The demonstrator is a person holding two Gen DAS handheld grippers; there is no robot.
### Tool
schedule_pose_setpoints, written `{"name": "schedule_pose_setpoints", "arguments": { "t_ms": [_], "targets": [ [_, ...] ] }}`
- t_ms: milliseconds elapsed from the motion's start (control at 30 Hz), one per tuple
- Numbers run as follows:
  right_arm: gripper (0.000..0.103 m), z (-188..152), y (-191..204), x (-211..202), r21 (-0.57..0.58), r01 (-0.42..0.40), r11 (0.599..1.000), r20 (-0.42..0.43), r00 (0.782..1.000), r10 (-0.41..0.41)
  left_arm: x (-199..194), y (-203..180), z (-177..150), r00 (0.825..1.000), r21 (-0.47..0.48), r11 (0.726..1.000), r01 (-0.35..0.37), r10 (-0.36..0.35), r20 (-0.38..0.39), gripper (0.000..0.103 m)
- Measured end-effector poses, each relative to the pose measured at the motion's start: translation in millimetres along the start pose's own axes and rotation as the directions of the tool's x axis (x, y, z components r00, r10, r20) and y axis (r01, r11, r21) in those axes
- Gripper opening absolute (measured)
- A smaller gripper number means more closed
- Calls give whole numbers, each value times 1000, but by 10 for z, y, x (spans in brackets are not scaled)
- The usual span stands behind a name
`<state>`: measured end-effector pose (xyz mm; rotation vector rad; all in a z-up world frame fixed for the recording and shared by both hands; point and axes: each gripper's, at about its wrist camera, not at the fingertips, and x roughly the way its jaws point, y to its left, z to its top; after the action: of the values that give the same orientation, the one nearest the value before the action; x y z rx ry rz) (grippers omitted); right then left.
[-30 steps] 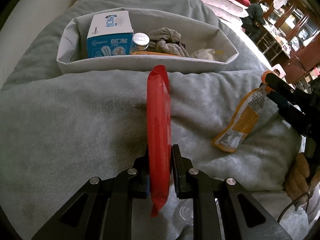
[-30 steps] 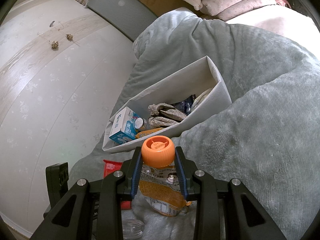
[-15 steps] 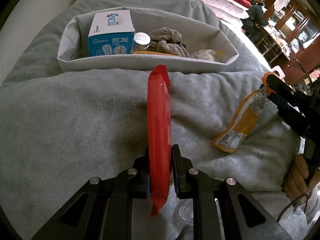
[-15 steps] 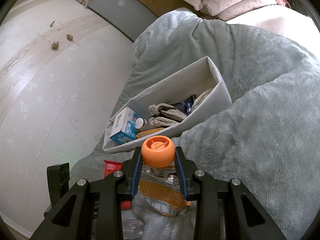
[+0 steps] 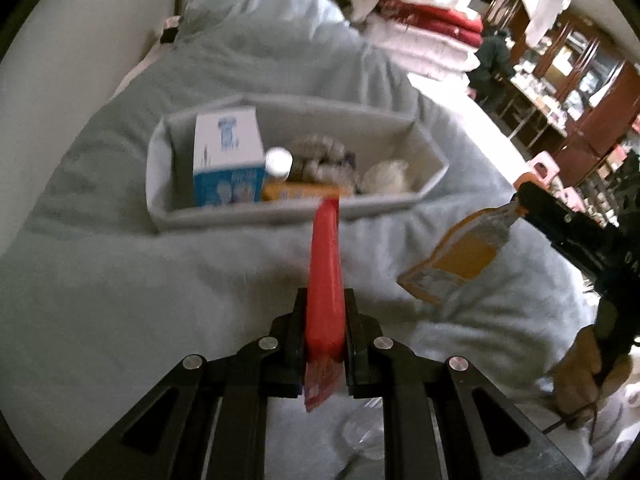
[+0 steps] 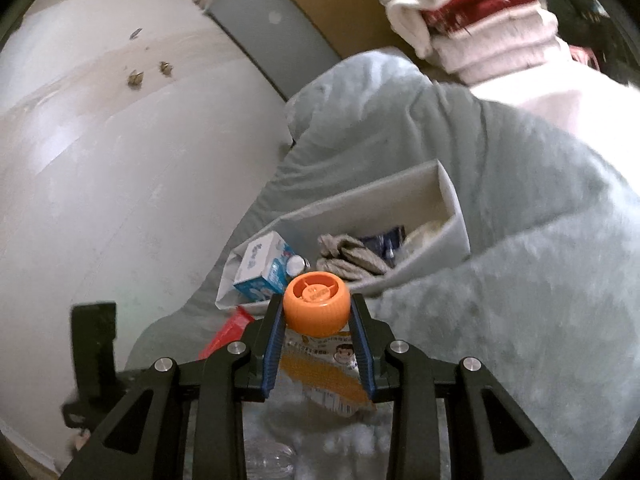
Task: Organize objects
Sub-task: 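Carry the squeeze pouch into the bin and open the right tool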
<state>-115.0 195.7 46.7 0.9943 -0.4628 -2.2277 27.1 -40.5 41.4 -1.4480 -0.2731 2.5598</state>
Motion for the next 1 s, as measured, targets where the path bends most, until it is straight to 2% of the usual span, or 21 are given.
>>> {"name": "schedule_pose_setpoints", "arguments": {
  "t_ms": [133,267,367,500,600,667,733,767,833,900,1000],
  "targets": [
    [31,217,155,-117,-31,-4,1000,43,999,5,-98,-10,250,999,4,1000,2,-2,39,12],
    [30,528,256,-203,-57,-8,998,93,996,14,-126,-51,644,995,32,999,3,-6,96,10],
    [31,755,300,-121,-77,36,996,115,993,-27,-31,-73,925,995,26,999,28,-30,97,9],
    [31,995,280,135,-80,84,993,108,991,-75,78,-107,1124,997,36,999,21,-24,77,8],
    [30,1096,280,386,-115,145,983,105,985,-133,94,-136,1068,997,62,996,60,-64,49,9],
    [30,1101,271,570,-155,203,967,128,975,-184,98,-162,961,996,124,989,76,-81,35,17],
    [30,1067,217,716,-178,253,951,139,963,-230,133,-179,826,998,207,976,62,-65,5,40],
    [31,1032,175,837,-191,287,939,120,956,-268,156,-182,744,999,254,966,43,-43,-6,42],
    [31,942,80,1041,-220,321,921,45,947,-319,195,-138,592,1000,308,951,19,-14,-18,42],
    [32,742,-38,1213,-241,308,920,-63,941,-331,231,-63,500,999,318,948,24,-14,-34,43],
    [33,514,-138,1212,-214,302,929,-103,939,-328,320,93,370,998,324,946,17,5,-67,43]
  ]
}}
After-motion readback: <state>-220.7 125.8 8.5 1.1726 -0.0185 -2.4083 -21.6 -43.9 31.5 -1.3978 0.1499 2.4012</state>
